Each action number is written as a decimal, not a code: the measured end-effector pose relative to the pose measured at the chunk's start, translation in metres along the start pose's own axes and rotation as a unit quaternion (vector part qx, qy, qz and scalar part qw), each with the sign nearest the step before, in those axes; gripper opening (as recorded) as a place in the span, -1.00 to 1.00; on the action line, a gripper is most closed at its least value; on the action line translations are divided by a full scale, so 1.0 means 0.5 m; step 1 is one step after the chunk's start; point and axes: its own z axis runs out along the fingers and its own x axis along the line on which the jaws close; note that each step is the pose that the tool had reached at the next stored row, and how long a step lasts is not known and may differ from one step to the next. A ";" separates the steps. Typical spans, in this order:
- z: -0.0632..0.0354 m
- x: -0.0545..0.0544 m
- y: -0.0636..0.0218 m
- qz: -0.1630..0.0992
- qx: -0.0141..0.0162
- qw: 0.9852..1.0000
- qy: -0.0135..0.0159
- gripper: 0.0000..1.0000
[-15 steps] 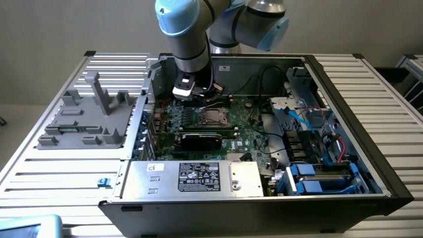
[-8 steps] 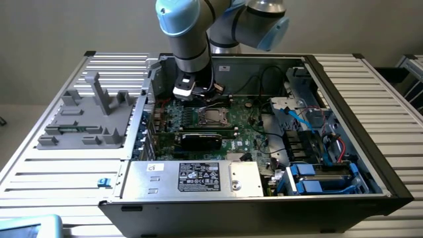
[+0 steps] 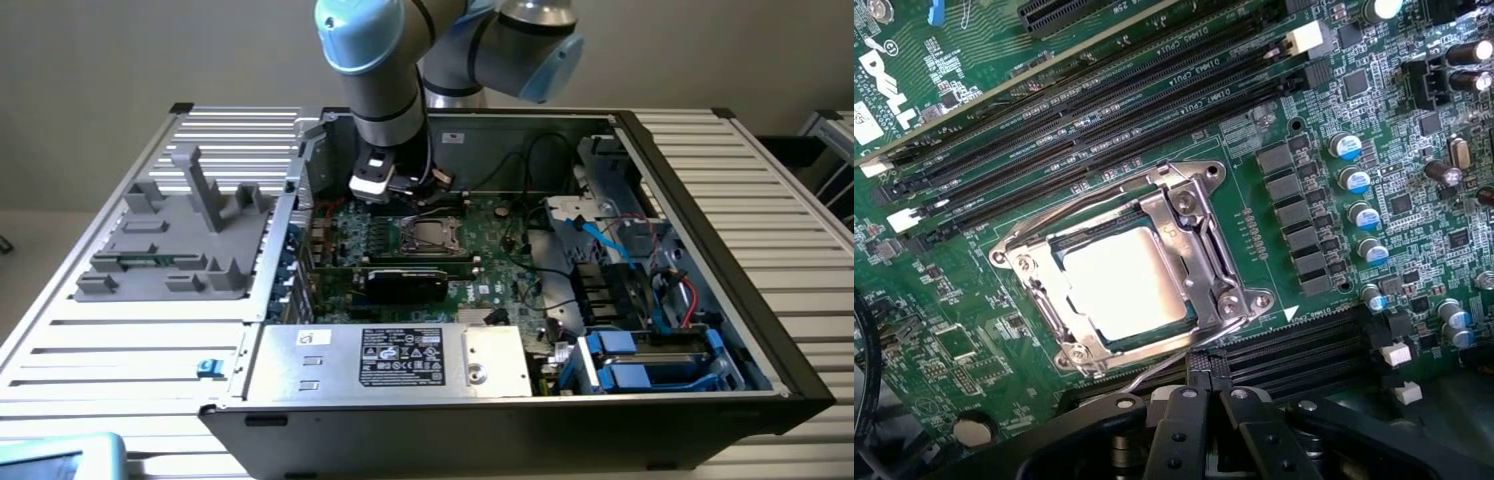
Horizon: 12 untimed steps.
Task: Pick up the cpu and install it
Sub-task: 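Install the first cpu locking lever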
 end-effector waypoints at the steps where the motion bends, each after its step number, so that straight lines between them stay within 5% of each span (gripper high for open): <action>1: 0.000 0.000 0.000 0.000 0.000 1.000 0.000 -0.77; 10: 0.003 0.004 -0.001 0.001 0.000 1.000 0.000 -0.77; 12: 0.003 0.005 -0.001 0.001 -0.001 1.000 -0.002 -0.77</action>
